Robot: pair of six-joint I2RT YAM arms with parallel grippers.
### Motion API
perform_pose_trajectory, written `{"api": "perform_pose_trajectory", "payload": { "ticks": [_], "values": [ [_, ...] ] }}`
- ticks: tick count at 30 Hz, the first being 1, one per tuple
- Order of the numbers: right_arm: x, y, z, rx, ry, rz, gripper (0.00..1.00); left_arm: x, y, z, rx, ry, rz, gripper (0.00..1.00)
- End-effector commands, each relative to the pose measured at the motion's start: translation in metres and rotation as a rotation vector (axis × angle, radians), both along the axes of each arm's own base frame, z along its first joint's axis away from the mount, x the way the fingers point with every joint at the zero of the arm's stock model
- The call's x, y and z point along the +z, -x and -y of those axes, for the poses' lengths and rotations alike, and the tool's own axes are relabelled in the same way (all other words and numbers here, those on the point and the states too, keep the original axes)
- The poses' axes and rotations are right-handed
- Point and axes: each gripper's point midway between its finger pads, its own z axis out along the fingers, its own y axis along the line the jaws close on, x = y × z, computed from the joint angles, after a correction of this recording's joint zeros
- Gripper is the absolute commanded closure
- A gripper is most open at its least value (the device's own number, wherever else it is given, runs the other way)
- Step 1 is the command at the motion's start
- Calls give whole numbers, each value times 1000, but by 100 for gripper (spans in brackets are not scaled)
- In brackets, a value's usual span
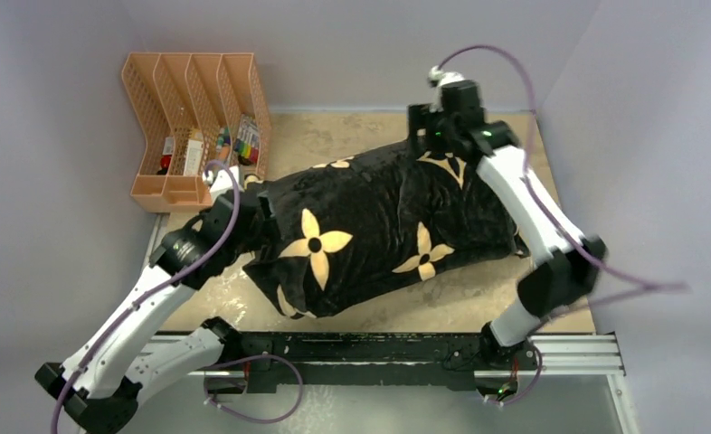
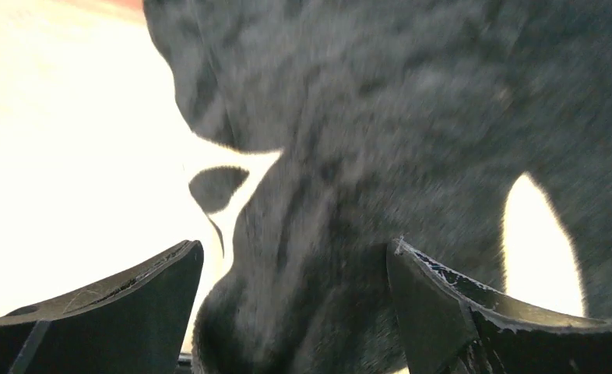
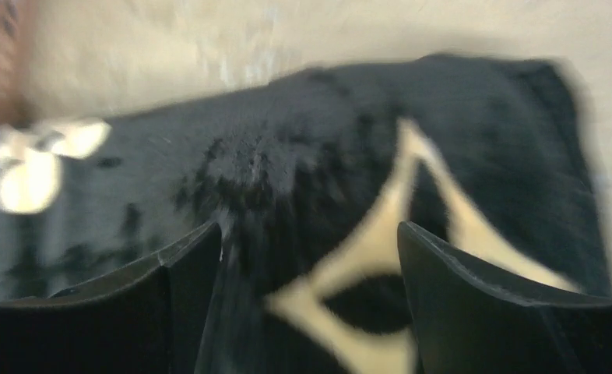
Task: Remove the pillowcase from the pillow
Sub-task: Adjust the pillow at the center of the board.
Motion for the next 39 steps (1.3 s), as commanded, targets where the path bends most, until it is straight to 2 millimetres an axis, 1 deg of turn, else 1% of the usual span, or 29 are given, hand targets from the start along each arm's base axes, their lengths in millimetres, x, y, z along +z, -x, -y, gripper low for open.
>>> {"api": "perform_pose_trajectory", "payload": {
  "ticks": [1,2,3,4,5,6,7,8,9,10,11,12,13,17,18,19,20,21,23,26,27,29,30,31,33,34,36,37,39],
  "values": [
    [-124,14,-38,224,64,-409,25,-50,25,41,-166,152,-153,13],
    [-141,19,-34,196,74,-452,38,-58,25,57,-220,209,-171,14],
    [-157,30,-30,177,70,-489,54,-63,25,75,-282,275,-174,17],
    [-165,39,-25,135,44,-493,66,-61,21,94,-346,341,-157,27],
    [-168,44,-13,82,49,-472,78,-57,17,107,-379,383,-142,46],
    [-170,49,5,0,72,-445,86,-50,9,119,-408,416,-115,65],
    [-168,54,17,-51,64,-426,90,-38,1,132,-448,440,-84,76],
    [-165,60,24,-76,33,-412,92,-25,-8,143,-481,439,-65,91],
    [-163,64,29,-83,-5,-395,92,-14,-19,152,-502,414,-38,100],
    [-161,68,30,-75,-43,-384,92,0,-30,162,-525,386,-10,100],
    [-158,70,31,-69,-67,-369,92,5,-45,172,-543,343,-5,100],
    [-160,72,32,-67,-70,-372,92,27,-55,179,-570,321,41,100],
    [-161,74,30,-59,-81,-381,92,30,-73,188,-577,274,41,100],
    [-159,78,23,-61,-128,-407,94,77,-134,207,-593,118,159,100],
    [-157,79,20,-64,-151,-403,94,103,-151,211,-590,87,223,100],
    [-154,80,18,-66,-175,-393,94,109,-167,211,-577,28,238,100],
    [-150,80,15,-59,-195,-379,94,121,-183,210,-557,-13,262,100],
    [-144,76,13,-53,-213,-343,93,128,-202,208,-531,-42,278,100],
    [-130,74,-1,1,-280,-309,92,134,-243,196,-457,-63,304,100],
    [-110,81,-21,107,-353,-288,91,127,-295,183,-384,4,332,100],
    [-101,84,-25,142,-364,-272,90,125,-307,179,-373,48,338,84],
    [-81,87,-18,143,-338,-201,88,124,-315,173,-380,122,334,49],
    [-66,88,-10,121,-320,-141,83,121,-313,167,-375,123,321,36],
    [-55,93,-6,107,-323,-112,75,120,-309,159,-362,105,313,30],
    [-36,93,10,41,-296,-33,44,121,-297,139,-318,49,304,24],
    [-28,91,17,14,-277,-4,34,125,-288,130,-300,30,310,23],
    [-14,82,29,-33,-219,37,25,134,-264,114,-289,7,309,17],
    [-12,75,37,-71,-182,38,22,138,-252,109,-292,6,310,16],
    [-13,60,55,-154,-94,19,14,135,-227,101,-303,18,289,14]
  ]
}}
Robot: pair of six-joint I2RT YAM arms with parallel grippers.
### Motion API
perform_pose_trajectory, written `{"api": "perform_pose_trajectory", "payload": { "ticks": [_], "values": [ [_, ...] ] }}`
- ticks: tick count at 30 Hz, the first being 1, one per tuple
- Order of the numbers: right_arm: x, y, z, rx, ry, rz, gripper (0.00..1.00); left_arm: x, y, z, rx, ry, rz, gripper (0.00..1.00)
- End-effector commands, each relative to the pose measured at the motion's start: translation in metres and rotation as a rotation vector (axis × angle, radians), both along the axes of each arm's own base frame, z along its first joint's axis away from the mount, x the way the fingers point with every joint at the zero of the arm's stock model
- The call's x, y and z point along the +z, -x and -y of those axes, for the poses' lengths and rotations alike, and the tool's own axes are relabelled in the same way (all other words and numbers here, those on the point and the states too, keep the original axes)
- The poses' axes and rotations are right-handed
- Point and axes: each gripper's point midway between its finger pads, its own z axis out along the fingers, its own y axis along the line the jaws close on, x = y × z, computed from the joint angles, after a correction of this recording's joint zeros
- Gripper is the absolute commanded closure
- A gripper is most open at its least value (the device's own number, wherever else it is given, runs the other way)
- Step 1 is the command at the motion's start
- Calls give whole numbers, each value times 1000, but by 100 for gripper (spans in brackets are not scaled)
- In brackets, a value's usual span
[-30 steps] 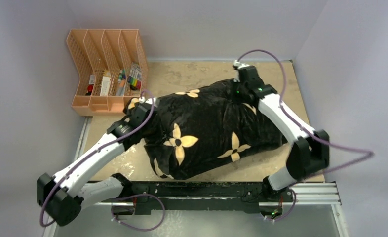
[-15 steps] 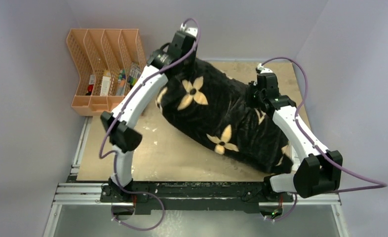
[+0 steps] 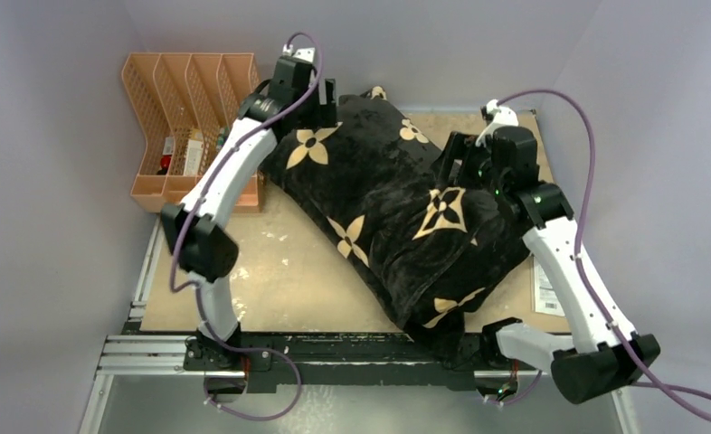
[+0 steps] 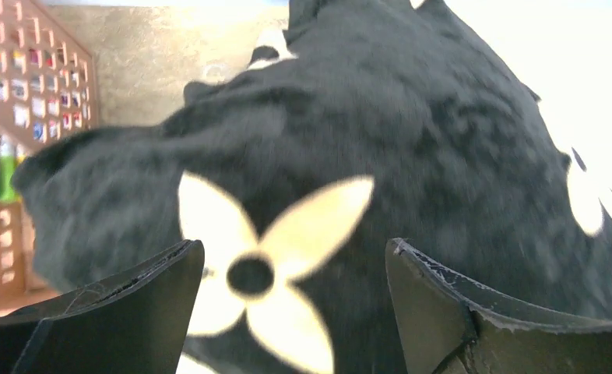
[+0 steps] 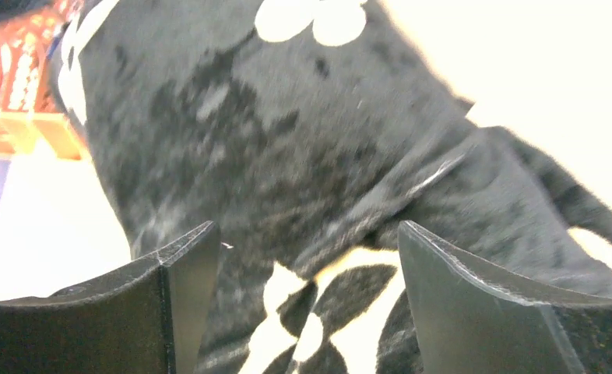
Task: Remove the pillowcase from the pillow
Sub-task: Adjust the pillow at the center of the board.
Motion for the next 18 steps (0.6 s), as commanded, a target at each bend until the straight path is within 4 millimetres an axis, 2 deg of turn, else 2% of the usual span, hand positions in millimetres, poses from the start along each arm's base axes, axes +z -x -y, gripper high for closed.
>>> {"api": "perform_pose_trajectory", "payload": {
  "ticks": [1,3,6,8,10,12,14,17,18],
  "values": [
    [6,-35,40,-177,188,-26,11,82,63,-16,-29,82,164,13],
    [-7,-50,46,-189,223,-92,6,59,92,-18,-59,111,102,13],
    [-46,-66,46,-147,182,-231,1,4,143,-11,-121,212,-34,13],
    [-76,-65,28,-37,112,-327,2,-32,178,-6,-160,288,-120,13],
    [-102,-56,8,74,56,-401,10,-64,207,-4,-166,346,-191,12],
    [-115,-39,-23,212,-81,-427,20,-70,214,-1,-143,437,-169,11],
    [-125,-23,-38,243,-176,-439,31,-62,211,9,-145,526,-113,11],
    [-132,-4,-41,176,-224,-448,41,-64,192,28,-143,520,-59,15],
    [-132,1,-39,145,-233,-443,46,-74,180,39,-152,504,-82,19]
  ]
}}
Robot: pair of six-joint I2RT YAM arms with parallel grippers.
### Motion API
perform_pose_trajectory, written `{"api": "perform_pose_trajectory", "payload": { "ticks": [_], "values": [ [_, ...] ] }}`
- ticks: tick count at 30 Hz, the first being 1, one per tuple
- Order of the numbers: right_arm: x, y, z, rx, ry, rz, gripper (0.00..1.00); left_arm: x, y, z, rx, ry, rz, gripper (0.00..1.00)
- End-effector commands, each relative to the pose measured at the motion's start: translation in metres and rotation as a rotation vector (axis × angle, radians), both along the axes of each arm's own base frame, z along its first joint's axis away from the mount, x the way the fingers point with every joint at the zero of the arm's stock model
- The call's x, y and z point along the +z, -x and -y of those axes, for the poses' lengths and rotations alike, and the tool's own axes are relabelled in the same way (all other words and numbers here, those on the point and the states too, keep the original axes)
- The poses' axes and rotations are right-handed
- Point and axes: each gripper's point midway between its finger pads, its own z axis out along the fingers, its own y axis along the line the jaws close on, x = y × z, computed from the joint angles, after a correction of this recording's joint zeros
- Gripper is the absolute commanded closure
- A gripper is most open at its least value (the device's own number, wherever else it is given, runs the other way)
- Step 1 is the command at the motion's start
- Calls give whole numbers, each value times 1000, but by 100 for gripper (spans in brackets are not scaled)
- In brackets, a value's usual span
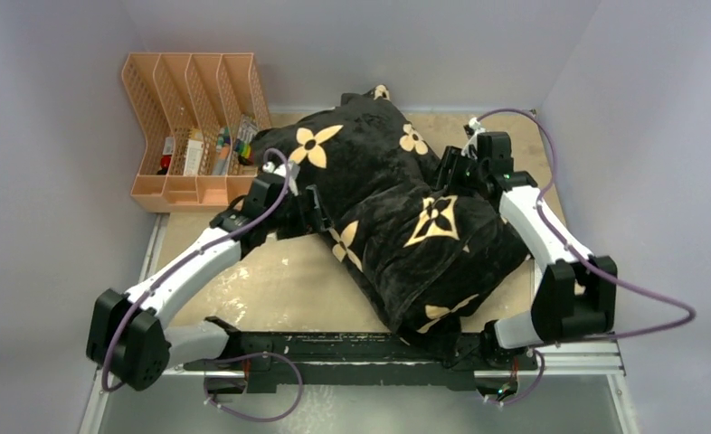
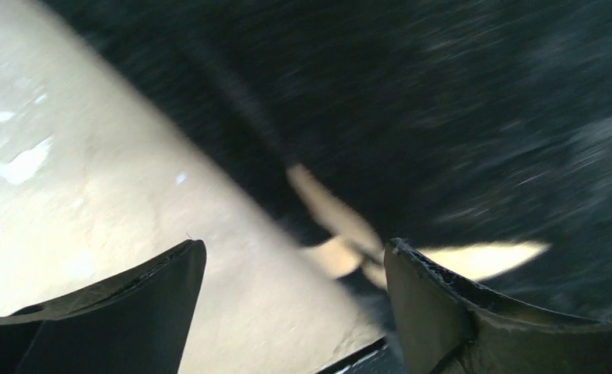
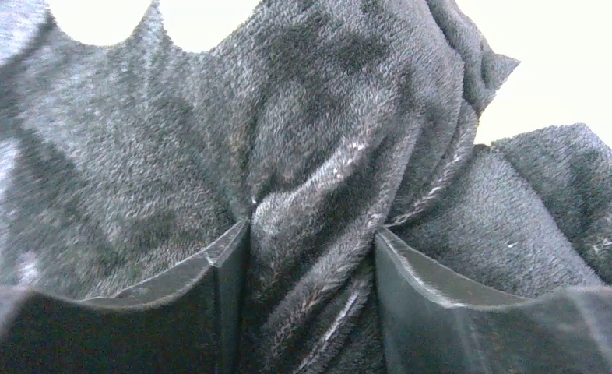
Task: Remove the pillowcase from the pillow
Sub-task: Adjust the pillow at the center of the board.
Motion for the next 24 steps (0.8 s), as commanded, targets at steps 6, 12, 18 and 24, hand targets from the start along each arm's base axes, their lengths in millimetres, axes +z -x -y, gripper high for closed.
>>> {"api": "perform_pose_trajectory", "payload": {
  "ticks": [6,12,18,24],
  "values": [
    [25,85,-64,140,-333,-56,65,86,-117,107,-40,157,334,29],
    [30,120,-100,316,-261,-98,64,122,-174,148,-143,113,406,31],
    [36,134,-106,345,-218,-31,46,140,-207,169,-182,84,444,30],
    [49,107,-66,166,7,7,36,123,-206,137,-113,-47,401,27]
  ]
}}
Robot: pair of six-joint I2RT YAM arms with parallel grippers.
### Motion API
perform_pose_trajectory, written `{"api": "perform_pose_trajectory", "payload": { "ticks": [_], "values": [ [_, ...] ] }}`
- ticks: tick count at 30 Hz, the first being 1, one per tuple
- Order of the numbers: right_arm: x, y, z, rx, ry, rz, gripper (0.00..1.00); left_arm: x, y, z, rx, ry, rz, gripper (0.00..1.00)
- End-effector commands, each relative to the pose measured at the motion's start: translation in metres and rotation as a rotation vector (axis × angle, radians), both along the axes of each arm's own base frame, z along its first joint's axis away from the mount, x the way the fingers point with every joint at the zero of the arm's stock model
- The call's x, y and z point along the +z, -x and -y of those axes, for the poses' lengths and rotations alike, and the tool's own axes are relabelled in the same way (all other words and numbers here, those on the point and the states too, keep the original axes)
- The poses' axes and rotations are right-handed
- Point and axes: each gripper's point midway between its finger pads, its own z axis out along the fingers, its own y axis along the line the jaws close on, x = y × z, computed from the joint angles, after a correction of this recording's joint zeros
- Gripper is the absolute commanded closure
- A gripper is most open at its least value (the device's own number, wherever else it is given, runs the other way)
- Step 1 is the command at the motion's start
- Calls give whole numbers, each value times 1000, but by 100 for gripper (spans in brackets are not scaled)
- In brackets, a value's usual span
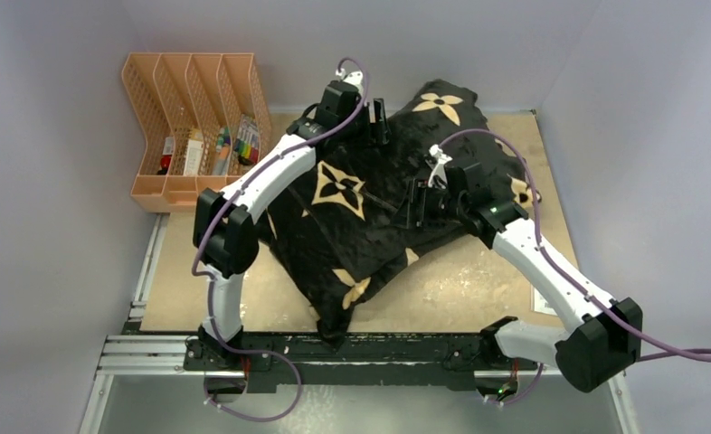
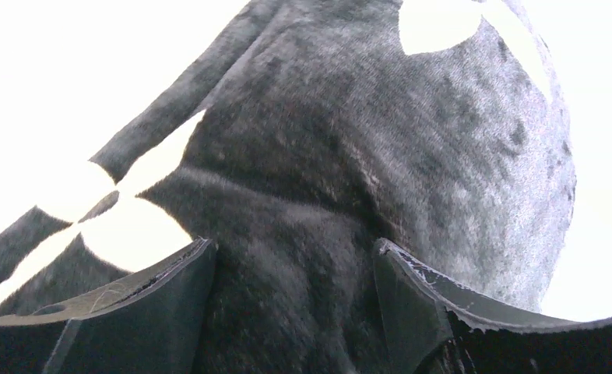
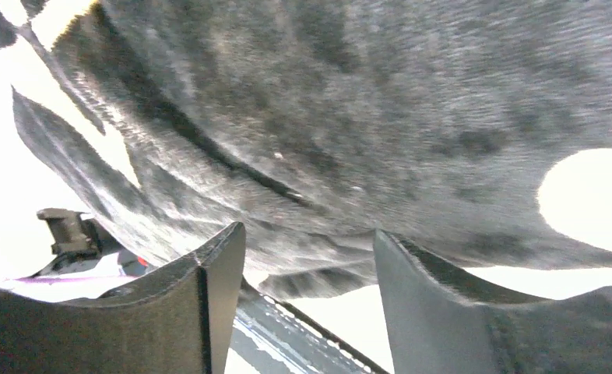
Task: Remove the pillowcase from the pillow
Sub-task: Adjust the pillow at the center of the board.
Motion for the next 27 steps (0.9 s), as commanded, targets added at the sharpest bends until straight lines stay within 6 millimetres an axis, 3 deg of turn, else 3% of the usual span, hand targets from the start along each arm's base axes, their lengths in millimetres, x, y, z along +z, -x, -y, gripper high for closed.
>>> {"api": "perform_pose_trajectory", "payload": {
  "ticks": [1,4,8,12,15,19,23,27],
  "values": [
    [22,-13,31,-85,170,48,34,37,8,-20,33,-31,93,25],
    [52,-29,36,-73,213,176,31,61,16,-56,104,-36,141,19],
    [91,-28,10,30,83,298,30,93,36,-106,202,-25,189,15],
    [109,-21,-27,132,47,417,30,113,74,-164,370,-44,244,9],
    [108,-15,-66,215,95,471,30,94,104,-204,515,-64,224,8],
    [113,0,-117,310,228,619,30,51,155,-260,737,-115,134,8],
    [100,2,-154,376,278,670,30,33,197,-286,813,-63,114,9],
    [61,-4,-172,412,369,620,32,27,220,-301,834,-59,124,7]
  ]
}}
